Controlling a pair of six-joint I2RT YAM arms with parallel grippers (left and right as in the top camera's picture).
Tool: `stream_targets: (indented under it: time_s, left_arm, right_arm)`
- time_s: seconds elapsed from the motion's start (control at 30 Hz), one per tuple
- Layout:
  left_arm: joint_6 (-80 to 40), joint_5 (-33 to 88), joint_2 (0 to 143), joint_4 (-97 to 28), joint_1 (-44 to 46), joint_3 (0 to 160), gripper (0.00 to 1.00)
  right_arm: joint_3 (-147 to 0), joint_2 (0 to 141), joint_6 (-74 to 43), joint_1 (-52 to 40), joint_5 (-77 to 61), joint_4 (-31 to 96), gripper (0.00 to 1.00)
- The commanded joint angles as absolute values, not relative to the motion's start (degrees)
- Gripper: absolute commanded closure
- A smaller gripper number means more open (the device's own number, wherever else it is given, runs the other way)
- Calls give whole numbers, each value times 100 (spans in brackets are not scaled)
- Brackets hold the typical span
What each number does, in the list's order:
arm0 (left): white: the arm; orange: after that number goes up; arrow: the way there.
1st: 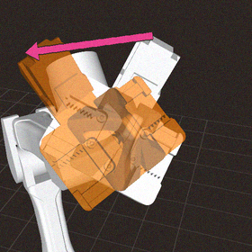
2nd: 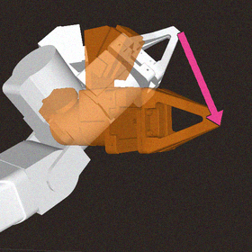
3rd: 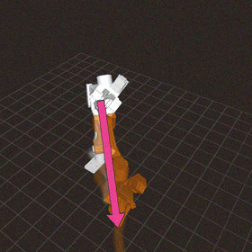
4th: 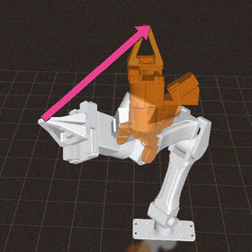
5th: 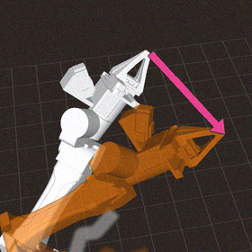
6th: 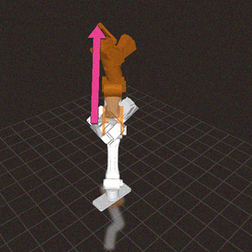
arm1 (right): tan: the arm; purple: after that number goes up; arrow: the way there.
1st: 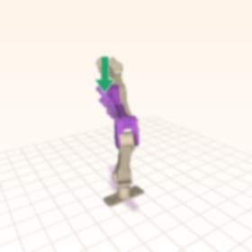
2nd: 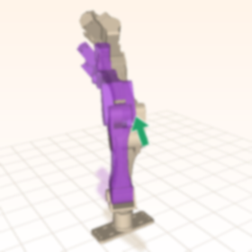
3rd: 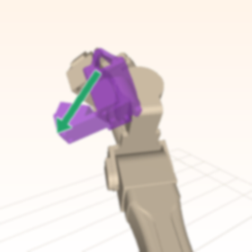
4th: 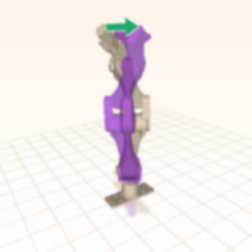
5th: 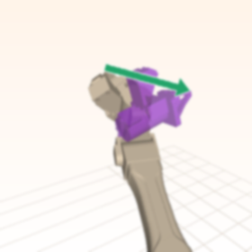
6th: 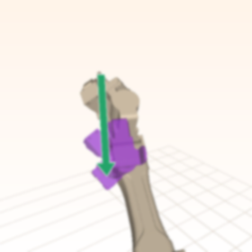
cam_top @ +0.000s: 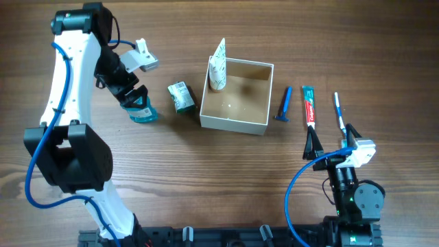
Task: Pack container
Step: 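Move the left gripper back over the blue mouthwash bottle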
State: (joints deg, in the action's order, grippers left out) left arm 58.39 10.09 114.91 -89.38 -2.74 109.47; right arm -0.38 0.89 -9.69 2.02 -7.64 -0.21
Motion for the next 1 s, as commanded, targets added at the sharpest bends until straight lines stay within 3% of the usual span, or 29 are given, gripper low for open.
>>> stream_targets:
  time_s: [0.0,0.33,0.6,0.97]
  left_arm:
    - [5905,1645,11542,-8914,-290,10973,0]
    - [5553,1446,11542,-8892,-292,10973,0]
    - [3968,1057,11542,-8158,-292,10973,0]
    - [3341,1177,11542,-8187,-290,10973,0]
  right_arm:
    - [-30,21,-902,174,-683,-43,0]
    - [-30,21,-902,174,-683,-43,0]
    - [-32,21,-902,174,-683,-43,0]
    - [-32,21,-899,174,-683,-43,0]
